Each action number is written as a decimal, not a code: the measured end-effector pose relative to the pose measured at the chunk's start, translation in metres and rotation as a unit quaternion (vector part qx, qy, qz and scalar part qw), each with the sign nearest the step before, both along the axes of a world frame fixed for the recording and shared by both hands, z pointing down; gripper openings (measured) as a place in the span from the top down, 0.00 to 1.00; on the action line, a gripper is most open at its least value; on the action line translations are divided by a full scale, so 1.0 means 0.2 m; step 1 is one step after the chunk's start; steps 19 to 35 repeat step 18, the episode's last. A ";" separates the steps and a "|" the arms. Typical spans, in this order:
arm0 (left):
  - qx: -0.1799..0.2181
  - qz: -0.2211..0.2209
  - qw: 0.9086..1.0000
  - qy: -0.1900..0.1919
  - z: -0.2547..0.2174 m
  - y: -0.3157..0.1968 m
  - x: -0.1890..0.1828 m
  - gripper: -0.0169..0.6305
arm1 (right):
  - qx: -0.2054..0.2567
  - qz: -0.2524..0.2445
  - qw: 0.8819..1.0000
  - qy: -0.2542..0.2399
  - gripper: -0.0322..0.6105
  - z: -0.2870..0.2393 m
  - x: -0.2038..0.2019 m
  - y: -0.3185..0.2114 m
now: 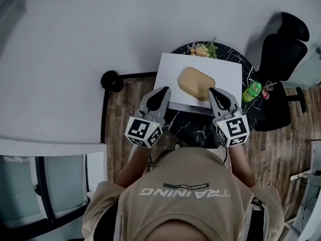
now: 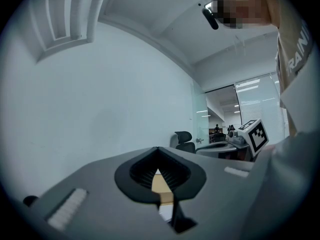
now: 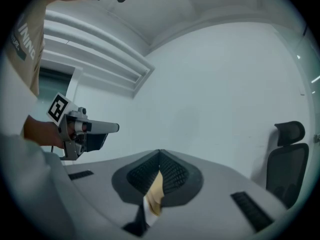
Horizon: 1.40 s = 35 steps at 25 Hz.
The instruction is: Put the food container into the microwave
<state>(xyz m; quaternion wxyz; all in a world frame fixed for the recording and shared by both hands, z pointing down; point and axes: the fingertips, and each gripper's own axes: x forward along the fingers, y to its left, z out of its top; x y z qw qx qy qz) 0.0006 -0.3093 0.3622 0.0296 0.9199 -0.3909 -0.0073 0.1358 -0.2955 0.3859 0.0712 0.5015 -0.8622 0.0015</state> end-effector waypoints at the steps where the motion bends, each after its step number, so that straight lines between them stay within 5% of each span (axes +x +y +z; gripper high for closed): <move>1: -0.002 0.002 1.000 0.001 0.01 0.00 0.01 0.97 | -0.002 -0.001 1.000 0.001 0.93 0.01 0.00 0.00; 35: -0.011 -0.012 1.000 -0.013 0.15 -0.06 0.04 0.97 | -0.017 -0.027 0.999 -0.002 0.94 0.11 -0.05 -0.10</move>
